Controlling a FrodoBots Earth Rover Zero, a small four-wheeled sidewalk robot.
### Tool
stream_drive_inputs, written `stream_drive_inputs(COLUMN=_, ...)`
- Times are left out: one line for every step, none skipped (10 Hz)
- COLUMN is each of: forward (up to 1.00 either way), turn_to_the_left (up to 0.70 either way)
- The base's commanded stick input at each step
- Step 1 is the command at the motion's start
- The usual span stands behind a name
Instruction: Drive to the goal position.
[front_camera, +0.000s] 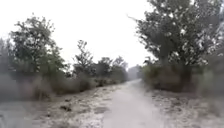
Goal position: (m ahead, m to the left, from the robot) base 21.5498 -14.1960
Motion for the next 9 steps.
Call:
stream_drive_inputs(forward=0.6, turn_to_the_left=0.0)
stream_drive_inputs(forward=0.6, turn_to_the_left=0.0)
stream_drive_inputs(forward=0.6, turn_to_the_left=0.0)
stream_drive_inputs(forward=0.6, turn_to_the_left=0.0)
stream_drive_inputs(forward=0.6, turn_to_the_left=0.0)
stream_drive_inputs(forward=0.6, turn_to_the_left=0.0)
stream_drive_inputs(forward=0.6, turn_to_the_left=0.0)
stream_drive_inputs(forward=0.6, turn_to_the_left=0.0)
stream_drive_inputs(forward=0.6, turn_to_the_left=0.0)
